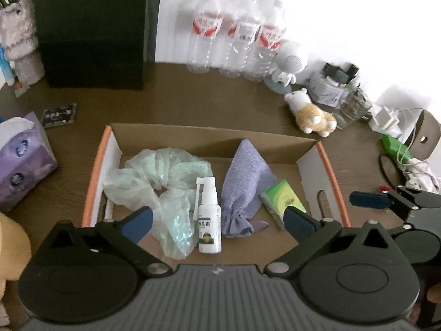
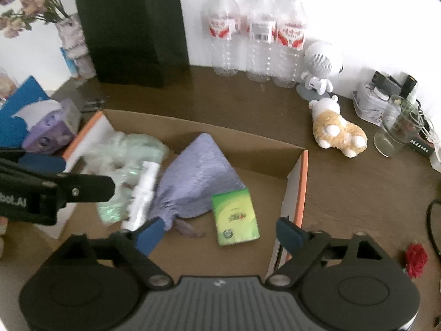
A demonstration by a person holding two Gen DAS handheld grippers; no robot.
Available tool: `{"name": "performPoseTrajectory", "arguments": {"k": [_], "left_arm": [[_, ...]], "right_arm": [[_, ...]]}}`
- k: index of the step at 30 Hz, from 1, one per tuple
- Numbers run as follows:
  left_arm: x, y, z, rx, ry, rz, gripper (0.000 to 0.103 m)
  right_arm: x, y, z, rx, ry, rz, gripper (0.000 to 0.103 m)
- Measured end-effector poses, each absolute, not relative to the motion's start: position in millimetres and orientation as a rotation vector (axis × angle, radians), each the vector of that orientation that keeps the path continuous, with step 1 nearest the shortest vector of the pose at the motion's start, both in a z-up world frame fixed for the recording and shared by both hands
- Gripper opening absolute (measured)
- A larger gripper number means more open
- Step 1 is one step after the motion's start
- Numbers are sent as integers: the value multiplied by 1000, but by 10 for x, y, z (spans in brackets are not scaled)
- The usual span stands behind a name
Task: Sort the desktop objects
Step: 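Move both tools away from the box toward the red rose and plush sheep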
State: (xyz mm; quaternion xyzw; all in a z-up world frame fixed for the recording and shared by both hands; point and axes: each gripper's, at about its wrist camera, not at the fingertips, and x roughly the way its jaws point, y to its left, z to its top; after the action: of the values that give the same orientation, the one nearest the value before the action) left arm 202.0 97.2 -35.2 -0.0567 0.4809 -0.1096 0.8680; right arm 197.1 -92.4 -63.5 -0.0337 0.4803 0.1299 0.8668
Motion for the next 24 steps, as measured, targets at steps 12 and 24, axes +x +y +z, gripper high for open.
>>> {"name": "performPoseTrajectory", "arguments": {"k": [12, 24], "left_arm": [[1415, 1157, -51, -153, 958, -248, 103], [680, 1294, -217, -191, 1046, -214, 103]], "right_arm": [[1187, -967, -150, -22, 984, 326, 95], [585, -1055, -80, 52, 1030, 321, 95]]}}
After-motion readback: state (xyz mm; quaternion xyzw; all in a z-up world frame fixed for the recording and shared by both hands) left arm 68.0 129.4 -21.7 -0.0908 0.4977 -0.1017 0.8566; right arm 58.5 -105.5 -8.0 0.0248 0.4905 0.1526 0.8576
